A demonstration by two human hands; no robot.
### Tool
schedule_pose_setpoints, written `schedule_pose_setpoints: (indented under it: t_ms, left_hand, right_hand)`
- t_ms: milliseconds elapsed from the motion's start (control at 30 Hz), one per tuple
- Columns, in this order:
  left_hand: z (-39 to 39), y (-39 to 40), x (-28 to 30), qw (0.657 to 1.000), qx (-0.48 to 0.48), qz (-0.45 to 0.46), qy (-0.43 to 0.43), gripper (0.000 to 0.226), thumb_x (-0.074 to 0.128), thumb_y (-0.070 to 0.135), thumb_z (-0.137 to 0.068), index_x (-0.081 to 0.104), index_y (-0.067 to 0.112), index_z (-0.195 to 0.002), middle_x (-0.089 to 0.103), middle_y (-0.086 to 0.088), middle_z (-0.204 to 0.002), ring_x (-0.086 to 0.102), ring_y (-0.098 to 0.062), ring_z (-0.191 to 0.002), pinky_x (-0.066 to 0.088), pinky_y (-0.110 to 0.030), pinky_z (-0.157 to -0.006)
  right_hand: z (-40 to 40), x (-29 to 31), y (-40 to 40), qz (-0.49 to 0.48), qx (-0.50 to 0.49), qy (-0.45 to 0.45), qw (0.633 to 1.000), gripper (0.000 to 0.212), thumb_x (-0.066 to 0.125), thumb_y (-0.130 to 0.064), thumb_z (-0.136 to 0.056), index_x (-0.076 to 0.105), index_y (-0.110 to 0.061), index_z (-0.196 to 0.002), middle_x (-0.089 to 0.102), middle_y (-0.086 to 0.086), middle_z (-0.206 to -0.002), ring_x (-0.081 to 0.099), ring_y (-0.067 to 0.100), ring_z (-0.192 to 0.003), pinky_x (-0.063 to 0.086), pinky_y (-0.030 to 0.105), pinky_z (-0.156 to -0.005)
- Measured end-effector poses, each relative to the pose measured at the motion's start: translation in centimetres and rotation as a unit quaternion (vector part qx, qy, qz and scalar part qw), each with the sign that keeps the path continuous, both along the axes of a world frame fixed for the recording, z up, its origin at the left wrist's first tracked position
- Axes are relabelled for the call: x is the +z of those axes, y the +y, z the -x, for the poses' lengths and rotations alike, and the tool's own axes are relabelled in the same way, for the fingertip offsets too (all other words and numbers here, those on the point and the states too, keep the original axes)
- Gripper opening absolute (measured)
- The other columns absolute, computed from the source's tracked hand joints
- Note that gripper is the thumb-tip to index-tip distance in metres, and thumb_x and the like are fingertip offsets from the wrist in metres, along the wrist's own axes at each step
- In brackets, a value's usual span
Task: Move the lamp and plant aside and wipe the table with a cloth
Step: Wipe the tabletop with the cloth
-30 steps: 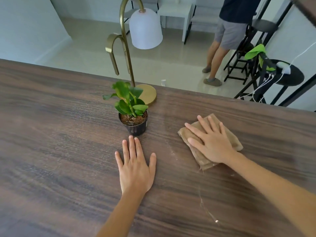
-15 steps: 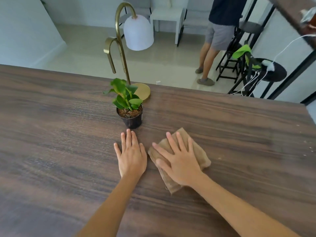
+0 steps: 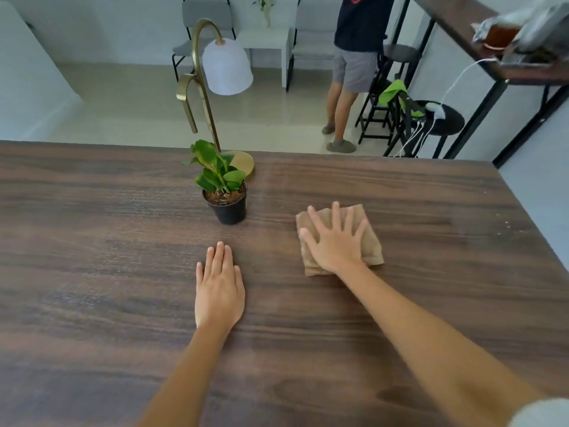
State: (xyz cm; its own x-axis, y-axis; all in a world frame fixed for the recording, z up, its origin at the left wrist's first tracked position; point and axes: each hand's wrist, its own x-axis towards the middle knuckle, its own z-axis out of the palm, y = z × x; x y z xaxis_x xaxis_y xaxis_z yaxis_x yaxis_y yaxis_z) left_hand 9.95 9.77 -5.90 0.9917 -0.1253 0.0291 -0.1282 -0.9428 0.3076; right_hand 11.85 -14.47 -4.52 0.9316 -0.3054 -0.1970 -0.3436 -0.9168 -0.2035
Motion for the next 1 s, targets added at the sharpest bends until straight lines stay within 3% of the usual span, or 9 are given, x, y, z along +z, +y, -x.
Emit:
schedule_pose_setpoints:
  t_ms: [100,200,333,500,567,633,767,867,1000]
  left_hand:
    - [0.4,0.4,0.0,1.000,-0.005,0.011,-0.004,0.051,0.023,0.024,-0.101,0.019,0.007,-0.149,0.015,-0.005,-0.160,0.007,-0.020,-0.148,0.004,-0.039,-0.120]
    - [0.4,0.5,0.1,0.999,-0.016,0.027,-0.005,0.051,0.026,0.024,-0.101,0.023,0.005,-0.148,0.019,-0.007,-0.159,0.009,-0.022,-0.148,0.005,-0.040,-0.120]
    - [0.3,0.5,-0.1,0.998,-0.028,0.049,-0.005,0.050,0.030,0.024,-0.101,0.027,0.004,-0.147,0.024,-0.009,-0.157,0.013,-0.022,-0.147,0.007,-0.041,-0.120]
    - [-0.1,-0.3,1.0,0.988,0.005,0.156,0.009,0.053,0.044,0.018,-0.097,0.029,0.007,-0.147,0.026,-0.010,-0.156,0.015,-0.024,-0.147,0.007,-0.046,-0.119]
    - [-0.3,-2.4,2.1,0.979,-0.008,0.204,0.003,0.054,0.045,0.017,-0.097,0.027,0.009,-0.148,0.023,-0.009,-0.157,0.013,-0.023,-0.147,0.006,-0.045,-0.118]
    - [-0.5,-5.9,3.1,0.974,-0.056,0.219,-0.003,0.054,0.044,0.019,-0.098,0.026,0.010,-0.148,0.022,-0.007,-0.158,0.011,-0.021,-0.147,0.005,-0.043,-0.118]
    - [-1.5,-14.4,4.1,0.961,-0.137,0.236,0.036,0.054,0.036,0.029,-0.101,0.020,0.012,-0.150,0.014,-0.005,-0.160,0.004,-0.019,-0.148,0.005,-0.045,-0.118]
    - [-2.7,-19.7,3.8,0.965,-0.143,0.207,0.076,0.055,0.026,0.037,-0.101,0.016,0.015,-0.151,0.007,-0.005,-0.161,-0.001,-0.021,-0.148,0.003,-0.048,-0.118]
    - [-3.5,-24.5,2.4,0.981,-0.110,0.122,0.102,0.059,0.015,0.045,-0.100,0.009,0.020,-0.152,-0.002,-0.004,-0.162,-0.009,-0.023,-0.148,-0.003,-0.053,-0.117]
  right_hand:
    - [8.5,-0.8,5.8,0.003,0.160,-0.053,0.986,0.060,0.017,-0.068,-0.095,0.008,-0.050,-0.151,0.001,0.006,-0.165,-0.006,0.036,-0.151,0.000,0.065,-0.116]
    - [17.6,-1.3,1.9,0.015,0.170,-0.064,0.983,0.058,0.017,-0.072,-0.094,0.010,-0.054,-0.149,0.005,-0.003,-0.165,0.000,0.028,-0.152,0.005,0.055,-0.118]
    - [21.0,-0.5,-9.5,0.066,-0.085,-0.014,0.994,0.061,0.002,-0.077,-0.084,-0.004,-0.063,-0.144,0.003,-0.003,-0.166,0.003,0.029,-0.152,0.009,0.056,-0.119]
    - [11.6,1.0,-14.4,-0.001,-0.317,0.015,0.948,0.067,0.007,-0.073,-0.088,0.001,-0.050,-0.151,-0.007,0.011,-0.165,-0.007,0.045,-0.148,-0.001,0.070,-0.112]
    - [9.7,0.9,-11.9,-0.001,-0.263,0.026,0.965,0.068,0.006,-0.074,-0.089,-0.004,-0.049,-0.151,-0.011,0.012,-0.164,-0.010,0.046,-0.147,-0.005,0.071,-0.112]
    - [11.3,0.0,-7.9,0.016,-0.091,0.007,0.996,0.065,0.010,-0.075,-0.089,-0.008,-0.054,-0.148,-0.011,0.007,-0.165,-0.012,0.041,-0.149,-0.006,0.068,-0.114]
    - [19.9,-0.4,-5.9,0.015,0.136,-0.031,0.990,0.060,0.018,-0.078,-0.089,0.001,-0.062,-0.145,-0.007,-0.005,-0.165,-0.014,0.028,-0.150,-0.005,0.057,-0.118]
    - [22.7,-0.2,-12.4,0.022,0.038,-0.023,0.999,0.058,0.008,-0.080,-0.085,-0.005,-0.068,-0.140,-0.017,-0.011,-0.162,-0.019,0.022,-0.150,-0.010,0.050,-0.119]
    - [17.6,-0.3,-21.0,0.056,-0.100,-0.004,0.993,0.059,0.010,-0.077,-0.086,-0.010,-0.065,-0.141,-0.008,-0.003,-0.165,-0.006,0.032,-0.151,0.000,0.059,-0.119]
